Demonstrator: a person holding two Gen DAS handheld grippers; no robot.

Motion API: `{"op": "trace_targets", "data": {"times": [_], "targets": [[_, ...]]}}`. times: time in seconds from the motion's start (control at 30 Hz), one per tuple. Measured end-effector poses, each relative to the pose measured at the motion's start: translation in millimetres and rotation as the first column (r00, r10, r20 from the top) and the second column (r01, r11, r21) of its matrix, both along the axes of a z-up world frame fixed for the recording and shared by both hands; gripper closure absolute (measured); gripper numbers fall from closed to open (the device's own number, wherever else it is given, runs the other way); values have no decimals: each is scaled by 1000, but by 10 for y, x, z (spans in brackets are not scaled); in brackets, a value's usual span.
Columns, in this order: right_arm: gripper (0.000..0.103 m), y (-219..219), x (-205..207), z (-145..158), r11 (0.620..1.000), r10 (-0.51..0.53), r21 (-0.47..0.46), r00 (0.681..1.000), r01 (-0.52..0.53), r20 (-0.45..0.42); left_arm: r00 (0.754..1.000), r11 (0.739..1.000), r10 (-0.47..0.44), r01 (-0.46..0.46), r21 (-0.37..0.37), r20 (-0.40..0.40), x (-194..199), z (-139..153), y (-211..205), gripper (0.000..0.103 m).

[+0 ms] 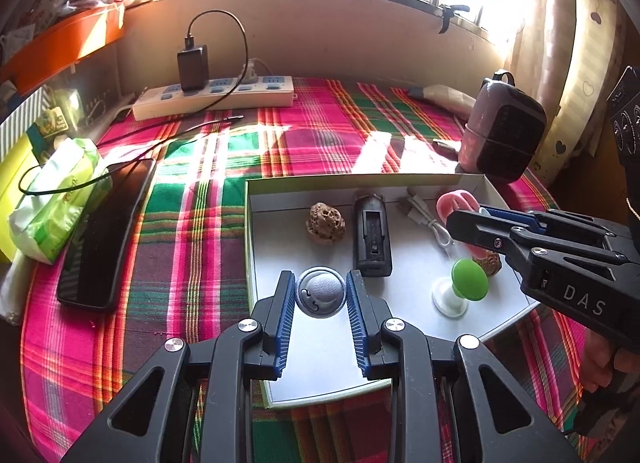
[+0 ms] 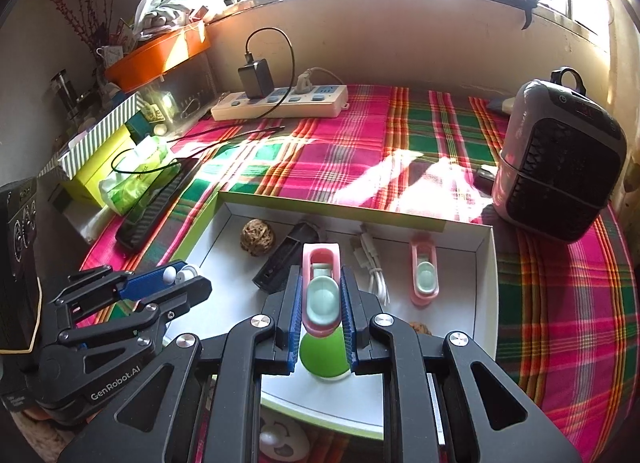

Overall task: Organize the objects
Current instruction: 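Lift and carry the pink clip and white knob over the white box with both grippers, then lower the white knob into the box and open the left gripper while the right lowers the pink clip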

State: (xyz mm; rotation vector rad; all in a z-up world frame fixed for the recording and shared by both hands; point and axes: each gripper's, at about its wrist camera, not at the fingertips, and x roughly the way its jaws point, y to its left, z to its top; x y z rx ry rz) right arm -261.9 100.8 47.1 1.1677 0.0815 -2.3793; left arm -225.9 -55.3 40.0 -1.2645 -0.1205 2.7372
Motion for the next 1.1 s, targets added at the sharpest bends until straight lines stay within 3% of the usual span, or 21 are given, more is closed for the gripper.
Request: {"op": "trace_targets", "data": {"times": [0.67,1.1], "targets": [[85,-88,-397,-258,999,-22,30,995,19,95,999,1000,-2,3,-28,39,-274,-137,50,79],[85,-192,-460,-319,998,-13,68,995,6,96,999,999,-17,19,-47,45,-344,-193,118,79]]}}
